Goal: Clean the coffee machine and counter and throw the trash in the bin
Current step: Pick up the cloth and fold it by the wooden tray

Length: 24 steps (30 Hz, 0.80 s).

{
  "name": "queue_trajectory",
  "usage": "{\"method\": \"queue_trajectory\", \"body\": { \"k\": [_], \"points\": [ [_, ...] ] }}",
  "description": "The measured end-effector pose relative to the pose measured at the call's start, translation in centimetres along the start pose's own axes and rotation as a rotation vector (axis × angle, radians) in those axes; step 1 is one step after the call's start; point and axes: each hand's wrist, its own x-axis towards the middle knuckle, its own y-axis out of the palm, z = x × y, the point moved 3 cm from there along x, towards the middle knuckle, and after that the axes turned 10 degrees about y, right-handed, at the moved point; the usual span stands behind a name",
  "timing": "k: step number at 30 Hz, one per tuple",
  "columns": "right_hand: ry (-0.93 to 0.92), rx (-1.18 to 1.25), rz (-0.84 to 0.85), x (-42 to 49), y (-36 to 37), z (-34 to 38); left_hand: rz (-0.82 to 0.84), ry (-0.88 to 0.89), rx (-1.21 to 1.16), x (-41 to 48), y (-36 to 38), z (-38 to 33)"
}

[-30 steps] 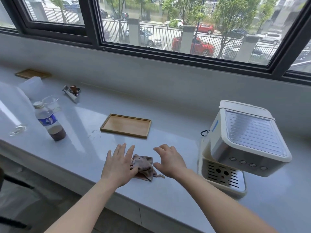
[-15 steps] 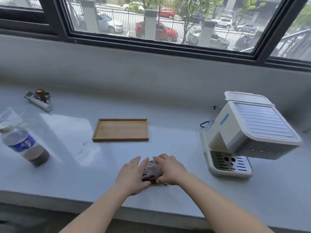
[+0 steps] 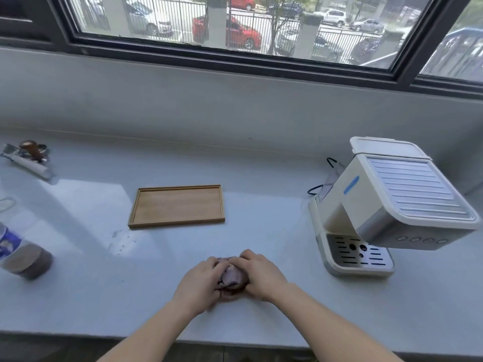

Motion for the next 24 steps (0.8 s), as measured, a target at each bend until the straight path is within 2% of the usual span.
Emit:
{"method": "queue_trajectory", "body": {
  "k": [6,14,24],
  "points": [
    [-0.042,0.066,-0.007,1.8,-1.0,0.1,-0.049,-0.057,-0.228,0.4,-1.7,1.4],
    [-0.048,0.172,0.021,4.0,-4.1,1.5,-0.128,-0.142,-0.329,0.1,-5.2,3.4],
    [-0.011,0.173,-0.045,6.0,-6.6,7.1,-0.118,-0.045,-0.372,-0.6,-10.5,7.9]
  ]
}}
